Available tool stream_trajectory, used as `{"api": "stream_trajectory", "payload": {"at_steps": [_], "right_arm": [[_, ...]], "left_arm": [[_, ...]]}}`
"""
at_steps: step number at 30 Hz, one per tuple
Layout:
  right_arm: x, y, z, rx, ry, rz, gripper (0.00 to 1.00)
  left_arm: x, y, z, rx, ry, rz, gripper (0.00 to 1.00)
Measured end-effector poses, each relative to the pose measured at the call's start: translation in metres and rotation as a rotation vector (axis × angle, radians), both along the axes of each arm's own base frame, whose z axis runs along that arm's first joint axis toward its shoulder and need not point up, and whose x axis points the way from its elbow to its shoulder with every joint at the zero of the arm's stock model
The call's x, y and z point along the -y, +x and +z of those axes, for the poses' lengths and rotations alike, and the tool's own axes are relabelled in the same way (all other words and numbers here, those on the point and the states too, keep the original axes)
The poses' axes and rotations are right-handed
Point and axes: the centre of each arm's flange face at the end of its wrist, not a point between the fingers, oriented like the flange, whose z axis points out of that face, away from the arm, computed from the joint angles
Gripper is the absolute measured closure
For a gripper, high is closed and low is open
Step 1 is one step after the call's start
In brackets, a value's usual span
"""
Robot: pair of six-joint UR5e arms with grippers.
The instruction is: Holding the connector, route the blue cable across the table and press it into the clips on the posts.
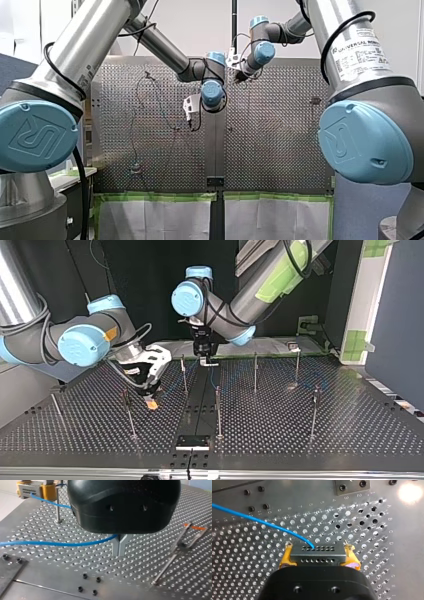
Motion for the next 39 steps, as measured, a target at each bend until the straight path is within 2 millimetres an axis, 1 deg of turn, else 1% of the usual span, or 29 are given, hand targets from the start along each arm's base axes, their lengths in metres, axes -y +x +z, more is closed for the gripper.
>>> {"api": "stream_trajectory", "payload": {"at_steps": [10,15,17,18,19,20,21,23,24,33,39], "right_arm": [[0.000,0.000,0.000,0.000,0.000,0.000,1.00],[0.000,0.000,0.000,0.001,-0.001,-0.001,1.00],[0.000,0.000,0.001,0.001,-0.001,-0.001,1.00],[0.000,0.000,0.001,0.001,-0.001,-0.001,1.00],[0.000,0.000,0.001,0.001,-0.001,0.000,1.00],[0.000,0.000,0.001,0.001,-0.001,0.000,1.00],[0.000,0.000,0.000,0.000,-0.001,0.000,1.00],[0.000,0.000,0.000,0.000,0.000,0.000,1.00],[0.000,0.000,0.000,0.000,0.000,0.000,1.00],[0.000,0.000,0.000,0.000,0.000,0.000,1.00],[0.000,0.000,0.000,0.000,0.000,0.000,1.00]], "left_arm": [[-0.008,-0.010,-0.031,-0.002,-0.004,-0.025,1.00],[-0.009,-0.008,-0.034,0.010,-0.016,-0.043,1.00],[-0.007,-0.005,-0.032,0.018,-0.024,-0.051,1.00],[-0.006,-0.002,-0.029,0.025,-0.030,-0.057,0.93],[-0.005,0.000,-0.026,0.029,-0.033,-0.059,0.89],[-0.005,0.002,-0.024,0.032,-0.036,-0.061,0.89],[-0.004,0.004,-0.020,0.035,-0.038,-0.061,0.85],[-0.003,0.007,-0.014,0.038,-0.039,-0.060,0.85],[-0.002,0.009,-0.009,0.039,-0.039,-0.058,0.82],[-0.001,0.026,0.020,0.052,-0.041,-0.032,0.82],[0.001,0.029,0.026,0.060,-0.043,-0.042,0.82]]}}
